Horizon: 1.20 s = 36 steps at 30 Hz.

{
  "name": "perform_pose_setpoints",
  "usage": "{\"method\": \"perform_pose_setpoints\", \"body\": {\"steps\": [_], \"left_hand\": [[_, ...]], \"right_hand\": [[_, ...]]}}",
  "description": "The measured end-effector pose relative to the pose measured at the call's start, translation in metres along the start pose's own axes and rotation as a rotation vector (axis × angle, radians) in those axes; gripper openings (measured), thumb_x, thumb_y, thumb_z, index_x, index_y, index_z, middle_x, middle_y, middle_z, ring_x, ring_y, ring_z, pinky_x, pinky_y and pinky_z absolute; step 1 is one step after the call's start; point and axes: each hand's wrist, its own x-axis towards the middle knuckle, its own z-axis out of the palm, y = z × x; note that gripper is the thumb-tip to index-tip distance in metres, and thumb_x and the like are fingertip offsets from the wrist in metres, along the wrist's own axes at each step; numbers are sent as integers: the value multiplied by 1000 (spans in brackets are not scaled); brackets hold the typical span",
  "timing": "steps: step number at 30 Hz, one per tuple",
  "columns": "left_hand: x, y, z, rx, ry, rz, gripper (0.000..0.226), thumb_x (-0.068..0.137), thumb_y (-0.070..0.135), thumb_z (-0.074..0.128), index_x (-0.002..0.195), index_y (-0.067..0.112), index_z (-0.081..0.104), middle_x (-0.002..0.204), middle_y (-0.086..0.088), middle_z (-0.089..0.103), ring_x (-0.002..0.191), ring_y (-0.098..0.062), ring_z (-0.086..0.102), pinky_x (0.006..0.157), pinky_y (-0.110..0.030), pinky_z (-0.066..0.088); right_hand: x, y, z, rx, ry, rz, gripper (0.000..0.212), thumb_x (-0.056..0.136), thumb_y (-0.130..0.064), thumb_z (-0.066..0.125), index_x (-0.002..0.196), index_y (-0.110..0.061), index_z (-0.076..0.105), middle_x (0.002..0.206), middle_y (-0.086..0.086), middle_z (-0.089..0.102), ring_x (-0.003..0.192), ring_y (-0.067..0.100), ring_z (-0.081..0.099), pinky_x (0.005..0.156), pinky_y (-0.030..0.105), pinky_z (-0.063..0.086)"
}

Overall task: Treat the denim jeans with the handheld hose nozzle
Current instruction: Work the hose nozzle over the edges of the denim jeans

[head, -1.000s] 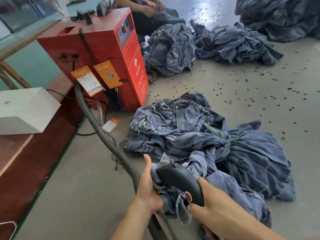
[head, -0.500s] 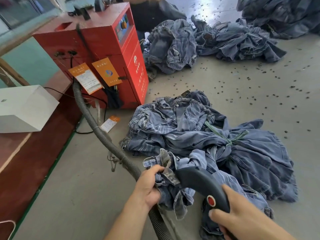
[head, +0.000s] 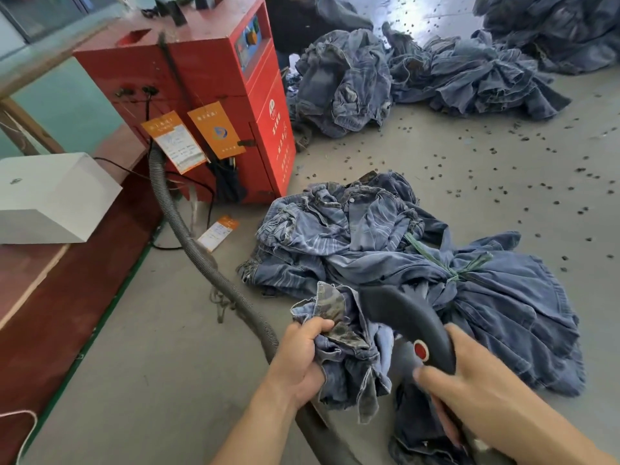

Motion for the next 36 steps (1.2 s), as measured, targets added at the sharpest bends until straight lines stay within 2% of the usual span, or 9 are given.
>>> {"method": "perform_pose_setpoints", "body": {"steps": [3,6,11,15,20,23,27,31,36], "left_hand": [[-6,1,1,-74,-120,7,25,77,1,61,96,-12,72,100,-34,71,88,-43,73,79,-51,62],[-6,-4,0,-103,-127,-20,44,76,-2,60,116,-20,62,112,-39,67,95,-49,72,80,-54,61],[-4,-3,1,-80,-119,4,41,75,-2,58,113,-18,62,112,-38,65,93,-49,71,86,-61,59],[-3,-3,3,-101,-151,15,41,78,-1,57,116,-16,61,113,-38,64,98,-46,68,101,-65,50],[-9,-5,4,-77,-160,40,38,78,-2,58,113,-15,67,116,-38,65,99,-48,70,88,-58,59],[-4,7,3,-102,-134,84,36,76,-2,59,109,-14,68,112,-37,66,93,-46,71,85,-57,60],[-4,7,3,-112,-142,74,47,78,-2,58,121,-21,58,118,-39,60,101,-48,66,96,-63,55],[-5,5,-1,-109,-189,80,35,80,-5,56,113,-15,66,109,-36,69,94,-47,73,78,-53,61],[-6,14,4,-61,-137,124,25,74,-5,60,94,-11,73,94,-32,72,80,-43,75,71,-52,63]], "right_hand": [[-5,-9,11,-111,-95,-22,21,89,-37,67,95,-25,50,72,4,66,52,11,61,56,27,48],[9,-15,12,49,-24,-18,22,97,-26,62,98,-11,46,66,22,68,44,24,58,50,37,50],[-1,-6,-3,101,-19,-56,16,94,-34,61,94,-25,47,52,4,65,42,18,60,45,26,48],[-4,-11,7,23,-183,-44,19,92,-39,61,95,-28,46,58,8,68,44,24,59,53,34,49],[8,-4,-1,211,-81,-47,16,96,-23,62,99,-18,47,70,31,65,47,30,55,52,40,47],[-6,1,-13,93,-165,-63,15,90,-36,64,96,-33,51,70,18,69,49,25,62,50,34,48],[-1,-4,-12,44,-304,-17,29,90,-38,62,108,-18,50,68,21,67,51,28,55,56,38,46],[12,-2,-3,242,-228,-24,19,97,-16,61,107,-9,47,64,15,57,50,28,49,51,39,44],[-1,3,-12,115,-219,-73,23,90,-33,62,99,-18,47,64,23,66,43,26,55,49,34,46]]}}
